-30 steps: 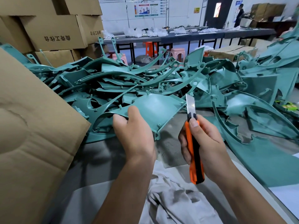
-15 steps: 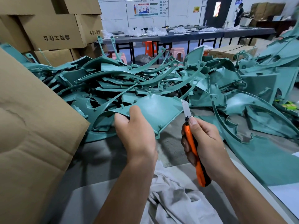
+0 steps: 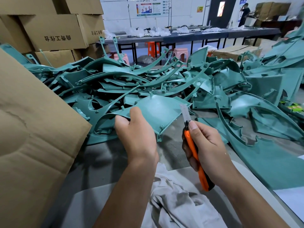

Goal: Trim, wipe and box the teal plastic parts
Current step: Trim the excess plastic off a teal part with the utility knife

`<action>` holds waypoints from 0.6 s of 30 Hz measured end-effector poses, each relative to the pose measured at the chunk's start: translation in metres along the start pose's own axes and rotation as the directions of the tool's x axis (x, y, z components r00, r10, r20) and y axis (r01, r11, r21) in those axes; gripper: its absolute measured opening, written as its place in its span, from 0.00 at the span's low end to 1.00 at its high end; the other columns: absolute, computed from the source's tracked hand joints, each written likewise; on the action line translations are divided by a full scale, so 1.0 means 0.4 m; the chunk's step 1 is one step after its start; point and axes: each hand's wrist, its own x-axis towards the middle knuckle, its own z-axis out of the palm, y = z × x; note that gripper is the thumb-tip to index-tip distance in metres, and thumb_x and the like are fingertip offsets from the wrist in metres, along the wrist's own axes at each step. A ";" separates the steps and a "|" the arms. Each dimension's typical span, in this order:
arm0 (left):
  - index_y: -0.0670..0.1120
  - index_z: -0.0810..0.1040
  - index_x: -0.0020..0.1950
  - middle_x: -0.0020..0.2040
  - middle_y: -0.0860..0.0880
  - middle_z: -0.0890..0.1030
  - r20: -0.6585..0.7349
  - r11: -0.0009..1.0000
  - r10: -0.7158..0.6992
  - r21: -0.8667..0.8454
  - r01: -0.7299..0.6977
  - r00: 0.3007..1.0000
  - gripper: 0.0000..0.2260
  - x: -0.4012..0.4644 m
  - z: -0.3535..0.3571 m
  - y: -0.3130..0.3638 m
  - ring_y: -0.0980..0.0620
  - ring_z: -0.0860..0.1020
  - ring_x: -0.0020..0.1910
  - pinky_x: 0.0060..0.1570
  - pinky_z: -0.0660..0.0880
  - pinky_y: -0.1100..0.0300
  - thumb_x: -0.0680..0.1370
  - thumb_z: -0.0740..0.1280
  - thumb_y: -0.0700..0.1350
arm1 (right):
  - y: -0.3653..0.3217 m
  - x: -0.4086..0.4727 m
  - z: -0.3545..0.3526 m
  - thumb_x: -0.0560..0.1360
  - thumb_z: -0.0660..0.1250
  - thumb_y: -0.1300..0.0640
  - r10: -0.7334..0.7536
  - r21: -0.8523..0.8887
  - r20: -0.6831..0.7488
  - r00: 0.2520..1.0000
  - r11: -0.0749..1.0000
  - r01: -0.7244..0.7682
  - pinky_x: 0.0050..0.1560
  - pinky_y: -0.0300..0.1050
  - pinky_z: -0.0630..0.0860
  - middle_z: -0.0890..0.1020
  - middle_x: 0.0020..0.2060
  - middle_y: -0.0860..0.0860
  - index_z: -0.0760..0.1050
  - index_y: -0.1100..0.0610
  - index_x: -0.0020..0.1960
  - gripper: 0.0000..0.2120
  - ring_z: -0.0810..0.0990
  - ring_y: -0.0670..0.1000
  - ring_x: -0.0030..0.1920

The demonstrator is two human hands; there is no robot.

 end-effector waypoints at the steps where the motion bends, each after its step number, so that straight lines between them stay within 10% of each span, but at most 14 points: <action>1: 0.46 0.65 0.42 0.41 0.44 0.72 -0.004 1.000 0.002 -0.001 -0.002 1.000 0.07 0.000 0.001 0.000 0.49 0.70 0.39 0.39 0.69 0.49 0.77 0.62 0.42 | -0.001 -0.002 0.002 0.83 0.59 0.40 0.002 -0.001 0.014 1.000 1.000 -0.002 0.22 0.40 0.64 0.73 0.27 0.58 0.70 0.61 0.42 0.24 0.67 0.52 0.21; 9: 0.46 0.65 0.41 0.40 0.44 0.72 0.001 1.000 0.022 0.004 -0.022 1.000 0.06 0.002 -0.005 -0.001 0.48 0.69 0.38 0.37 0.70 0.48 0.74 0.62 0.44 | -0.010 -0.018 0.016 0.84 0.60 0.43 -0.064 -0.084 0.142 0.988 0.994 0.076 0.21 0.40 0.65 0.71 0.29 0.66 0.68 0.58 0.39 0.22 0.68 0.53 0.22; 15: 0.45 0.65 0.42 0.38 0.47 0.71 0.002 1.000 0.009 -0.004 -0.009 1.000 0.06 0.000 -0.002 0.001 0.49 0.70 0.38 0.37 0.71 0.49 0.76 0.62 0.42 | -0.017 -0.031 0.021 0.84 0.62 0.48 -0.086 -0.069 0.315 0.945 0.991 0.113 0.22 0.40 0.65 0.73 0.26 0.52 0.70 0.55 0.37 0.19 0.70 0.51 0.22; 18: 0.45 0.65 0.43 0.40 0.44 0.72 0.008 1.000 0.013 0.016 -0.014 1.000 0.06 -0.002 -0.004 0.000 0.48 0.70 0.39 0.38 0.70 0.48 0.76 0.62 0.43 | -0.015 -0.027 0.031 0.84 0.61 0.46 -0.136 -0.105 0.131 0.982 0.983 0.150 0.22 0.42 0.66 0.73 0.27 0.59 0.70 0.56 0.38 0.20 0.70 0.53 0.23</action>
